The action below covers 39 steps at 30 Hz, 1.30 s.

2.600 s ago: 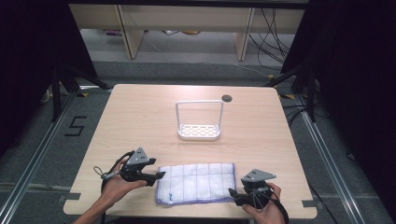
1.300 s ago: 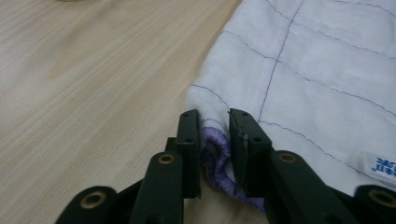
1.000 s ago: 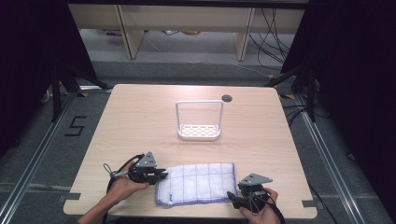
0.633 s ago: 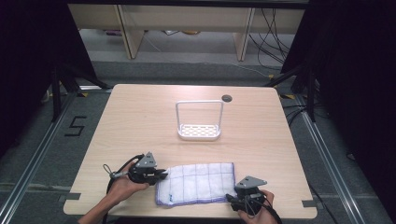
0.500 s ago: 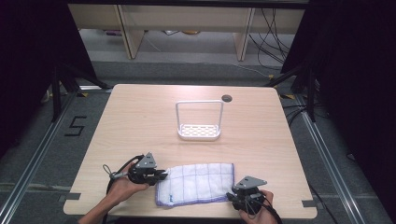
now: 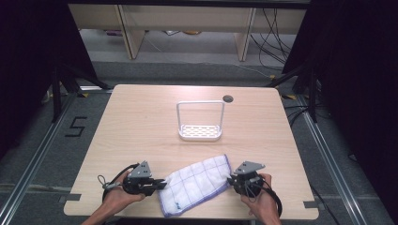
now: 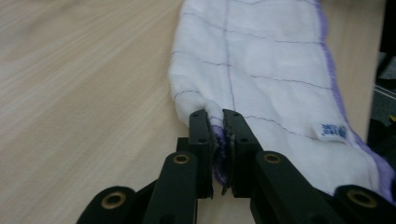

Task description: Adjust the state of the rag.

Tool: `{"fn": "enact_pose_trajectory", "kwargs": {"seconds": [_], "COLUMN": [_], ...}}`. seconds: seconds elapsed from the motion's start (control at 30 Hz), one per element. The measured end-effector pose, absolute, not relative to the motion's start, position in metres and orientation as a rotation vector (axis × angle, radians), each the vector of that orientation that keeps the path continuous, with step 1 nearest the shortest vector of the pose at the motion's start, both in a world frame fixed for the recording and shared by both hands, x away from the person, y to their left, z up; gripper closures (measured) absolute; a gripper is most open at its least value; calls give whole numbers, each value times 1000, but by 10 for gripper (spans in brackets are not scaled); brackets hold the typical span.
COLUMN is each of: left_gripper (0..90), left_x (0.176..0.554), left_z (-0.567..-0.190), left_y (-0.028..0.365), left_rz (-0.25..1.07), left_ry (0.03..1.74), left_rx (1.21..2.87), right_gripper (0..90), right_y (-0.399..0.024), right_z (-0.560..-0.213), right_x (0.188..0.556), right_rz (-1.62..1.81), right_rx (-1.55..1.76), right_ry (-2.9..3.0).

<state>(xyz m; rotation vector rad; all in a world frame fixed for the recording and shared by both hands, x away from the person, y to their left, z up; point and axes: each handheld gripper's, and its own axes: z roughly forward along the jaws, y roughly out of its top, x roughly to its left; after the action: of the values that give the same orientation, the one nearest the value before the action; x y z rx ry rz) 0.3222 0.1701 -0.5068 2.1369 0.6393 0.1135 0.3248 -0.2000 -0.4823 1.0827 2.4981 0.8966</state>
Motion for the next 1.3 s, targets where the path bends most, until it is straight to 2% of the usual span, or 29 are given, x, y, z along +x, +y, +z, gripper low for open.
{"fn": "enact_pose_trajectory", "kwargs": {"seconds": [0.17,0.4,0.83,0.97,1.0,1.07,1.13,1.2,1.3], "left_gripper": [823,824,822,813,801,753,639,548,462], "left_x": [301,283,277,276,276,275,276,277,285], "left_z": [-505,-503,-505,-507,-507,-508,-506,-502,-493], "left_y": [167,152,112,103,103,102,105,109,117], "left_rz": [44,-39,-67,-79,-65,-115,-150,-115,-78], "left_ry": [621,548,484,462,450,464,446,472,494], "left_rx": [2120,2096,2123,2140,2165,2133,2136,2156,2139], "right_gripper": [823,825,823,786,736,679,617,588,558], "right_y": [-187,-162,-127,-124,-124,-127,-134,-146,-161], "right_z": [-477,-472,-478,-485,-486,-486,-481,-475,-466], "right_x": [354,391,434,439,440,442,439,437,434], "right_rz": [909,925,854,818,811,797,840,878,906], "right_rx": [1110,970,874,876,883,900,972,1033,1097], "right_ry": [2511,2534,2605,2638,2639,2633,2604,2549,2503]}}
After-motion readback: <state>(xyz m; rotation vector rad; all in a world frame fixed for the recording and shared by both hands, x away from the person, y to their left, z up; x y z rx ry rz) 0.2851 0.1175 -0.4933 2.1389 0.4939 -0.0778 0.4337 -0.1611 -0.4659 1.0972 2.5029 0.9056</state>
